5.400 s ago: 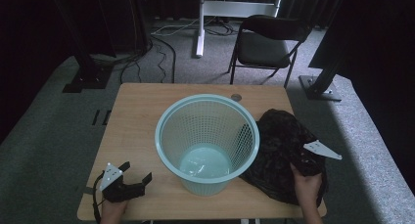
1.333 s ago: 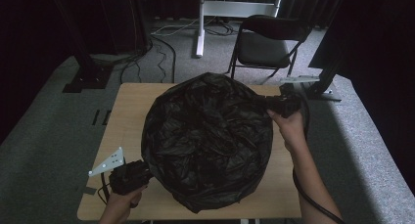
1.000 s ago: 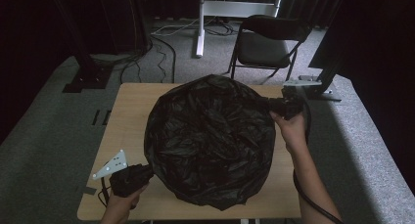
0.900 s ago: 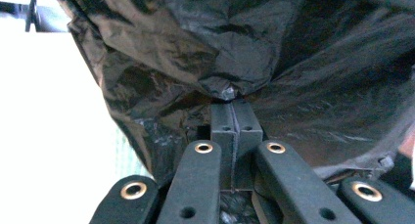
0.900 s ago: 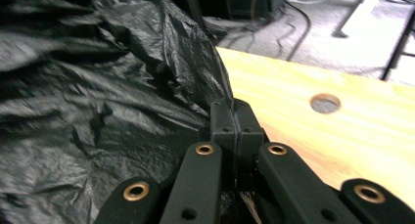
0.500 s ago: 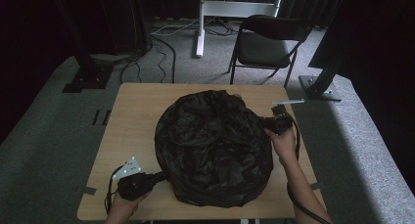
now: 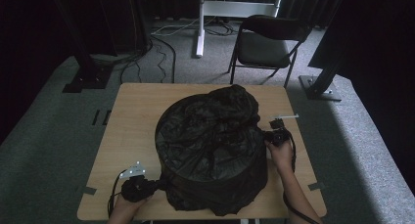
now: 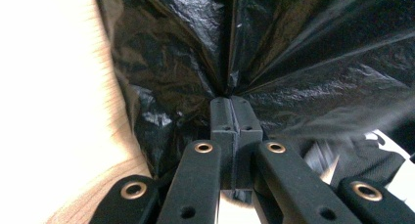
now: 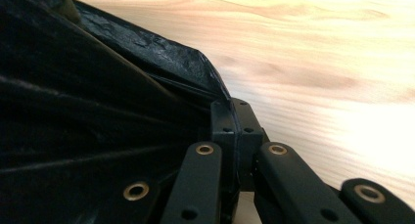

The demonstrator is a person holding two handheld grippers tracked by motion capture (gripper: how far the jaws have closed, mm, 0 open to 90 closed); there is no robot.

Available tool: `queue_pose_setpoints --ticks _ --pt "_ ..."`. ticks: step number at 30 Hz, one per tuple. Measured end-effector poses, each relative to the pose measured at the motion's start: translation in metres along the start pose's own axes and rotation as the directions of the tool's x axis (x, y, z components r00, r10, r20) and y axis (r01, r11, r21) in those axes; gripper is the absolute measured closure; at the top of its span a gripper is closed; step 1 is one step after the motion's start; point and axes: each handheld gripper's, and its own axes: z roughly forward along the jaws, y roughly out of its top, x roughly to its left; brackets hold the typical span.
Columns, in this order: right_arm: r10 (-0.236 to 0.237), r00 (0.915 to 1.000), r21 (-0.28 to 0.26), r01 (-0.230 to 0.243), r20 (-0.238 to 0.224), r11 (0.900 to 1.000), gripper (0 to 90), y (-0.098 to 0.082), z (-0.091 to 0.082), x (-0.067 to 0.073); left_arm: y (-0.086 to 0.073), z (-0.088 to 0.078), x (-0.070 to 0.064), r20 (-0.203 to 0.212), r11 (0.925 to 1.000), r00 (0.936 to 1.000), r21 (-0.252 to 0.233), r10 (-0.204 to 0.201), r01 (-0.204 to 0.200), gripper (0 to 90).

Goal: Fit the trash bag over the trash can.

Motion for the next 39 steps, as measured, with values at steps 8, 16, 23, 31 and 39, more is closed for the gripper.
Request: queue_pose_setpoints --ticks 8,16,23,31,39 --pt "0.052 0.9962 -0.030 -0.050 0.070 0.998 90.0 -0.019 -0.018 -0.034 0.004 0.008 -0.005 0.022 0.9998 0.9996 0.010 0.017 -0.018 90.0" --pt "0.098 0.9846 -0.059 -0.091 0.144 0.994 90.0 -0.033 -0.034 -0.061 0.012 0.023 -0.012 0.045 0.9989 0.9980 0.015 0.044 -0.045 90.0" --pt "0.068 0.9933 -0.105 -0.058 0.093 0.993 34.1 -0.031 -0.038 -0.059 0.014 0.014 -0.019 0.013 0.9970 0.9972 -0.023 0.074 -0.073 79.3" --pt "-0.019 0.9956 -0.185 0.035 0.092 0.982 14.5 -0.035 -0.055 -0.061 0.007 -0.024 -0.015 -0.093 0.9926 0.9953 -0.115 0.028 -0.038 40.1" --pt "-0.036 0.9954 -0.292 0.061 0.089 0.954 14.3 -0.035 -0.083 -0.067 -0.004 -0.035 0.005 -0.184 0.9919 0.9814 -0.122 -0.056 0.034 10.0"
